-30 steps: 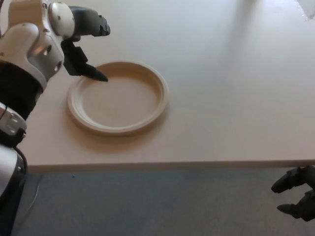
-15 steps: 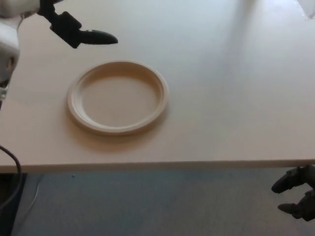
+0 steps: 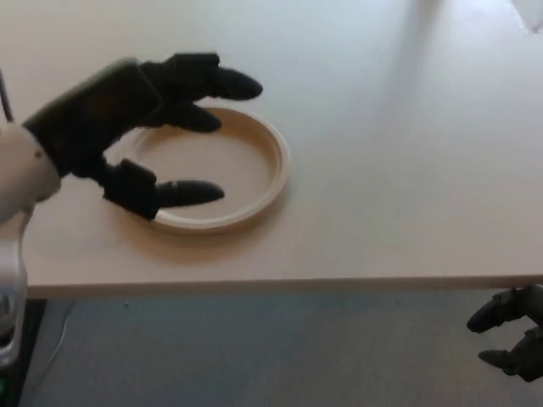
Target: A person passes a plate to the robot and the robot grabs it with its left hand and places it at the centre of the table infront of it
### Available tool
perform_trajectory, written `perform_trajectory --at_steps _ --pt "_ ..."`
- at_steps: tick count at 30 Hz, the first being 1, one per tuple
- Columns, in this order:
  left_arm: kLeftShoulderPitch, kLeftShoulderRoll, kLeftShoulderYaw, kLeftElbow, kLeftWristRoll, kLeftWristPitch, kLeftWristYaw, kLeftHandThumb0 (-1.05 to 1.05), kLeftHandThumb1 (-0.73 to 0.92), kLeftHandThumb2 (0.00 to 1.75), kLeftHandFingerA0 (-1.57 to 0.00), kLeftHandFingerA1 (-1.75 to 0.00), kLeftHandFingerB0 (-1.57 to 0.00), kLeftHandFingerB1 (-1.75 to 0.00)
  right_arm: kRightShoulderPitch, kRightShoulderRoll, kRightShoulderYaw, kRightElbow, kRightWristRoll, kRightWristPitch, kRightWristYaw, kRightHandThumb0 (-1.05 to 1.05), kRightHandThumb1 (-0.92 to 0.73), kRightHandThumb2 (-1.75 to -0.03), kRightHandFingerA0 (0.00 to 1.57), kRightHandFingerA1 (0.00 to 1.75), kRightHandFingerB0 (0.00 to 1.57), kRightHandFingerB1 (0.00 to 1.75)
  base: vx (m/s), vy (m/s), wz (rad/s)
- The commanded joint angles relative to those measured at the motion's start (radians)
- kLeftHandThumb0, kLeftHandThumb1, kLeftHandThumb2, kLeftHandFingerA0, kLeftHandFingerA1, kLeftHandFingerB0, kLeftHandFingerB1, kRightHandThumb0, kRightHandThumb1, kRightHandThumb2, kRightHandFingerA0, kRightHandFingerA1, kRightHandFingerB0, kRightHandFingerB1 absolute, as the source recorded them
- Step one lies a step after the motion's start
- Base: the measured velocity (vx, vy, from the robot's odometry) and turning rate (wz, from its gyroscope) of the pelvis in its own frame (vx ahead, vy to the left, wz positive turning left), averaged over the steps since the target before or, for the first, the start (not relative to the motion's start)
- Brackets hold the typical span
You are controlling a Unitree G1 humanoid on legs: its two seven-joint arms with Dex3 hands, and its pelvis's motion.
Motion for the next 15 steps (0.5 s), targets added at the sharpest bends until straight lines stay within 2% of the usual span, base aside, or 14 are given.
perform_trajectory --at_steps 1,2,5,6,8,9,15 --pt "0.702 -0.227 0.447 -0.588 -0.645 -0.232 0.037 -0.50 0.47 0.73 -0.50 -0.52 -0.40 -0.45 0.037 -0.012 -0.031 0.008 0.020 -0.014 -0.063 -0.47 -0.39 -0.86 0.72 0.77 0.47 0.63 0.00 0.000 0.00" --pt "0.740 -0.231 0.440 -0.540 -0.620 -0.222 0.009 -0.45 0.56 0.57 -0.63 -0.45 -0.49 -0.37 0.052 -0.010 -0.036 0.006 0.025 -0.020 -0.072 -0.45 -0.38 -0.86 0.73 0.78 0.47 0.63 0.00 0.000 0.00" --pt "0.765 -0.224 0.414 -0.427 -0.574 -0.272 -0.025 -0.49 0.58 0.58 -0.66 -0.46 -0.50 -0.38 0.073 -0.008 -0.042 0.004 0.029 -0.030 -0.084 -0.42 -0.38 -0.87 0.74 0.79 0.46 0.63 0.00 0.000 0.00" --pt "0.775 -0.226 0.406 -0.406 -0.564 -0.284 -0.025 -0.53 0.55 0.59 -0.68 -0.47 -0.50 -0.39 0.079 -0.008 -0.043 0.004 0.028 -0.030 -0.086 -0.43 -0.56 -0.55 0.74 0.69 0.55 0.54 0.00 0.000 0.00" --pt "0.799 -0.228 0.380 -0.323 -0.512 -0.304 -0.026 -0.53 0.56 0.60 -0.69 -0.48 -0.50 -0.41 0.103 -0.005 -0.044 0.004 0.028 -0.035 -0.096 -0.43 -0.57 -0.56 0.75 0.69 0.54 0.53 0.00 0.000 0.03" --pt "0.815 -0.219 0.350 -0.215 -0.438 -0.337 -0.015 -0.55 0.50 0.80 -0.65 -0.56 -0.48 -0.50 0.131 0.001 -0.046 0.002 0.029 -0.042 -0.108 -0.44 -0.58 -0.56 0.77 0.69 0.54 0.53 0.00 0.000 0.00" --pt "0.806 -0.176 0.268 0.071 -0.260 -0.421 0.081 -0.54 0.50 0.79 -0.67 -0.57 -0.51 -0.52 0.211 0.010 -0.053 -0.007 0.031 -0.073 -0.141 -0.46 -0.61 -0.58 0.74 0.70 0.51 0.53 0.00 0.000 0.00"
